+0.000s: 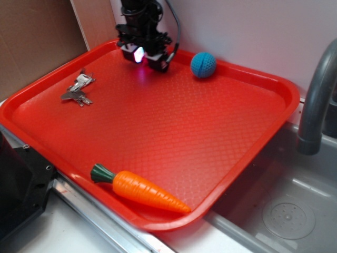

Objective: Grab the red paper.

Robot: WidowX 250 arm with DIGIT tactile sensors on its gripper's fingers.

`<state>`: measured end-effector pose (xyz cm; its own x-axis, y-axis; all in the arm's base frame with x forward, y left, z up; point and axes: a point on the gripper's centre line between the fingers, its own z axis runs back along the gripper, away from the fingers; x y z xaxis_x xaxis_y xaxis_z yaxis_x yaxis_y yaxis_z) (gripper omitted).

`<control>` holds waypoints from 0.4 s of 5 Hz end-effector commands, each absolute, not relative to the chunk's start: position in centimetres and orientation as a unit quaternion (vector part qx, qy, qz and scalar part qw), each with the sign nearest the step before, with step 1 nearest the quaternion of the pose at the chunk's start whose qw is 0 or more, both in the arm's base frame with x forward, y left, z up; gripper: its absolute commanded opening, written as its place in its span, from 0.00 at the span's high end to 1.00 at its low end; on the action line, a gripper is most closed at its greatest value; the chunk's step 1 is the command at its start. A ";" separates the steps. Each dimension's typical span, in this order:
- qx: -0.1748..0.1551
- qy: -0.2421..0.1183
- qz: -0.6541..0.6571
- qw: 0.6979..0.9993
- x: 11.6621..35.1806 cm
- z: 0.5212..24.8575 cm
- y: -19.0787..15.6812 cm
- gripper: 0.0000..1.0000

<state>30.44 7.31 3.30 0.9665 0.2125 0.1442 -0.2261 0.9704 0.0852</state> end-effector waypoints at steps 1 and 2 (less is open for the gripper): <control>0.025 -0.110 0.122 0.986 23.7 14.8 6.1 1.00; 0.023 -0.086 0.123 0.988 22.7 16.1 5.0 1.00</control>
<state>21.80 5.00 14.18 0.9608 0.2508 0.1182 -0.2557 0.9664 0.0277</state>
